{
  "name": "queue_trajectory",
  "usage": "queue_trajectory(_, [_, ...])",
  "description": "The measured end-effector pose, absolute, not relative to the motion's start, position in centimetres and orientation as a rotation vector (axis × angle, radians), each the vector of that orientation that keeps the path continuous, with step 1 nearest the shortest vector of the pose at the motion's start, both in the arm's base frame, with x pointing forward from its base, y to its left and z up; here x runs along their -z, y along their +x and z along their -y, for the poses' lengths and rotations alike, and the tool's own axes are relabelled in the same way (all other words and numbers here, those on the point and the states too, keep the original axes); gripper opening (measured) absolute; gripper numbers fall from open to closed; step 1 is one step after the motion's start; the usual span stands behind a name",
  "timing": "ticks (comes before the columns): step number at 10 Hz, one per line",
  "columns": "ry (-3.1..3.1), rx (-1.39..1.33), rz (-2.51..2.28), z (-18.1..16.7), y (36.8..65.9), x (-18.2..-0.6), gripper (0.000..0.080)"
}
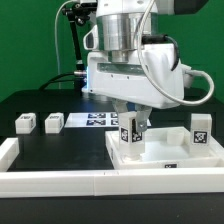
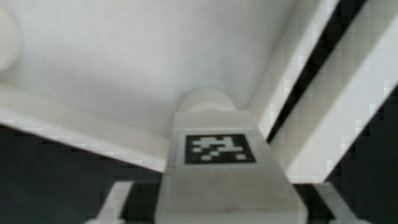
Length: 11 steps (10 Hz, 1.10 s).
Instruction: Assemble square table
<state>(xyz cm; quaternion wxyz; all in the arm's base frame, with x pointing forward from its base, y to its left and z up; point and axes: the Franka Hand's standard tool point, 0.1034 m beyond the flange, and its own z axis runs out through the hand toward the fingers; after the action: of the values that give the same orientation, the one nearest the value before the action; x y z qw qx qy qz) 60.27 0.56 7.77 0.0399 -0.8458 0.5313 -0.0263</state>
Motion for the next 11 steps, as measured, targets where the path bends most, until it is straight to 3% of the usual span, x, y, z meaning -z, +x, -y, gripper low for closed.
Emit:
queue_trajectory(3, [-2.442,0.067,-1.84,-0.64,60.27,-7.78,0.0291])
queue_trajectory(4, [-2.466,0.068,-1.811,-0.66,60.27,-7.78,0.0384])
queue_trajectory(5, [-2.527,0.065,-1.73,-0.68,60.29,-7.84,0.0384])
queue_trajectory(6, [-2.576,0.069,-1.66,-0.7,60.29,-7.84,0.0572])
queue_trajectory(7, [-2.644,0.073,-1.552,-0.79,60.29,-7.83,0.0626])
queue_trajectory(11, [-2.88,0.092,-1.073,-1.0,60.33,-7.85,0.0648])
